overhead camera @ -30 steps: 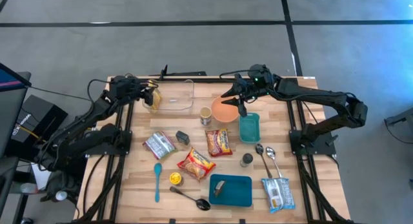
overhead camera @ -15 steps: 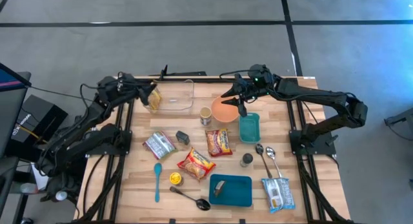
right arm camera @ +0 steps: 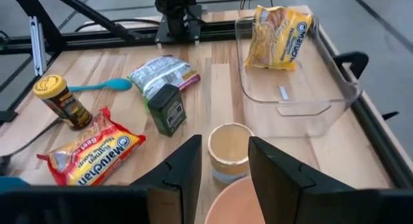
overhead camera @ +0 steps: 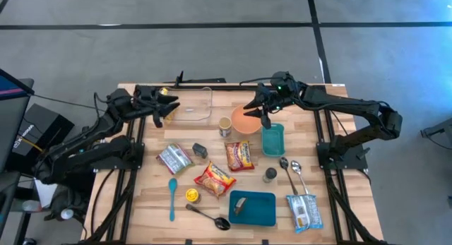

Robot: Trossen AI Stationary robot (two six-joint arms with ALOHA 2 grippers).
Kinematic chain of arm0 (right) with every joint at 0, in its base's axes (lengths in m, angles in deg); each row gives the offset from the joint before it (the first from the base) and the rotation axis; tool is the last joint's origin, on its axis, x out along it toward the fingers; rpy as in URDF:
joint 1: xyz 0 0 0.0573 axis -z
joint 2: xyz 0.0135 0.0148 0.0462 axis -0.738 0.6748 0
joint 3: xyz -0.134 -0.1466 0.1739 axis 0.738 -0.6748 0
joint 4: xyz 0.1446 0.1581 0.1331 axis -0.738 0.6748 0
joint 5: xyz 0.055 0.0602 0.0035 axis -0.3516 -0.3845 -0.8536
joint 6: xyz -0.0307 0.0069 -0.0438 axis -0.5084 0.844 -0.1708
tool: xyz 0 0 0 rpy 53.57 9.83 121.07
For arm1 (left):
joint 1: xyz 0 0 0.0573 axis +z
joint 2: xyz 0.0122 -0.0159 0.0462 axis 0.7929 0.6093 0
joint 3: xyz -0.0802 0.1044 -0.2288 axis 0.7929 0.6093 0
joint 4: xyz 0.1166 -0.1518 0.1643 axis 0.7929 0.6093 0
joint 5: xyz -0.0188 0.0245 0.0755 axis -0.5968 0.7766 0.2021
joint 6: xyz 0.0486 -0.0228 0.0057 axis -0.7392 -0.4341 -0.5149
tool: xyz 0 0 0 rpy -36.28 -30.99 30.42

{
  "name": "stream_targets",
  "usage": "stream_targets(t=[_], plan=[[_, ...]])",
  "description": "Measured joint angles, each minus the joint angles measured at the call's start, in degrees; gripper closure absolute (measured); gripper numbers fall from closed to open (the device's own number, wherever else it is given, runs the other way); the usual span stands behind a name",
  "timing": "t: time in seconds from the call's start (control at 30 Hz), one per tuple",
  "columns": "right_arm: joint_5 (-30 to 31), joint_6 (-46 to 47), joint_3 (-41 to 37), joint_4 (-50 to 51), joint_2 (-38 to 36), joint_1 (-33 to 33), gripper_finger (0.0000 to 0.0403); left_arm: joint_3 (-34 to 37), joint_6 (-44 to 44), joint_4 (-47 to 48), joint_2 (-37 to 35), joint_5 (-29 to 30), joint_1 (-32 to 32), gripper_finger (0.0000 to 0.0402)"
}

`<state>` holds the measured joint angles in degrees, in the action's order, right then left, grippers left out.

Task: Pick & Place Food Item
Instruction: Put the black seasoning bottle into the blue bin

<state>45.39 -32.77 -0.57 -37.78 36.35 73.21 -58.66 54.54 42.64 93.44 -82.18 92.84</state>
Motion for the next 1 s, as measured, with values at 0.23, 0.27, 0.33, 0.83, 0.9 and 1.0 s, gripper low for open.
stream_targets(t=[0.23, 0.27, 0.33, 0.83, 0.9, 1.0], plan=[[0.04, 2.61, 0.0, 4.94, 0.0, -0.73, 0.0281, 0.02, -0.01, -1.32, 1.03, 0.07, -9.01, 0.0261], [0.08, 3.24, 0.0, 6.34, 0.0, -0.98, 0.0281, 0.02, -0.04, -1.79, 1.44, 0.09, -10.28, 0.0262], [1.35, 4.27, 0.0, 9.55, 0.0, -1.68, 0.0281, 0.04, -0.33, -2.82, 2.48, 0.11, -12.71, 0.0265], [18.62, 12.46, -0.04, 24.0, -4.85, -15.03, 0.0282, 0.04, -0.57, -10.65, 12.95, 0.36, -21.12, 0.0279], [20.96, 14.67, -0.04, 25.61, -6.26, -17.26, 0.0282, 0.04, -0.57, -10.73, 14.1, 0.35, -21.46, 0.028], [24.82, 18.79, -0.02, 27.37, -8.39, -20.99, 0.0282, 0.04, -0.52, -10.7, 15.55, 0.35, -21.94, 0.0282]])
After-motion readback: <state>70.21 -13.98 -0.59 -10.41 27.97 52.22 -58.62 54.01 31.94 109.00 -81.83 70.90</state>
